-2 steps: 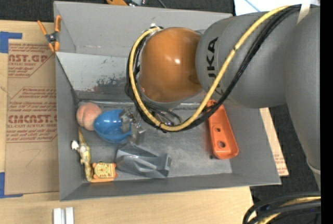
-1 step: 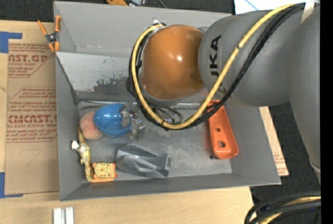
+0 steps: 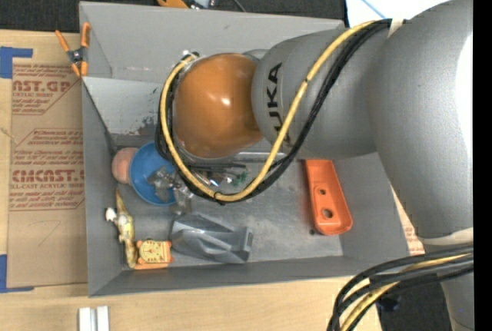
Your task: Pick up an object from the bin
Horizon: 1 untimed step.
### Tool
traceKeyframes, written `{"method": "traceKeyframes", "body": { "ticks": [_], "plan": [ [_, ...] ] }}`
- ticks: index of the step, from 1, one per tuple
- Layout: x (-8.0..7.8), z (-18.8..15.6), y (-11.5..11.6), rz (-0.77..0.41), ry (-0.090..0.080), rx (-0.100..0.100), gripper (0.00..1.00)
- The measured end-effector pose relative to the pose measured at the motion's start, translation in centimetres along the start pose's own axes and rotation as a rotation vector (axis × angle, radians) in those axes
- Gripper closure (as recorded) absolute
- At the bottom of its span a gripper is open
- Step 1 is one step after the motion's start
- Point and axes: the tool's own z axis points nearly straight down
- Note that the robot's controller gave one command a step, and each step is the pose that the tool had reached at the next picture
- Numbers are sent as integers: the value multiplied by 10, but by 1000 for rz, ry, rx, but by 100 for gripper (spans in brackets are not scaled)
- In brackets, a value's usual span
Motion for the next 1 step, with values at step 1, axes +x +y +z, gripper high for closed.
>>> {"method": "traceKeyframes", "body": {
  "ticks": [1],
  "plan": [
    [17, 2, -5, 296, 1, -3, 100]
  ]
}}
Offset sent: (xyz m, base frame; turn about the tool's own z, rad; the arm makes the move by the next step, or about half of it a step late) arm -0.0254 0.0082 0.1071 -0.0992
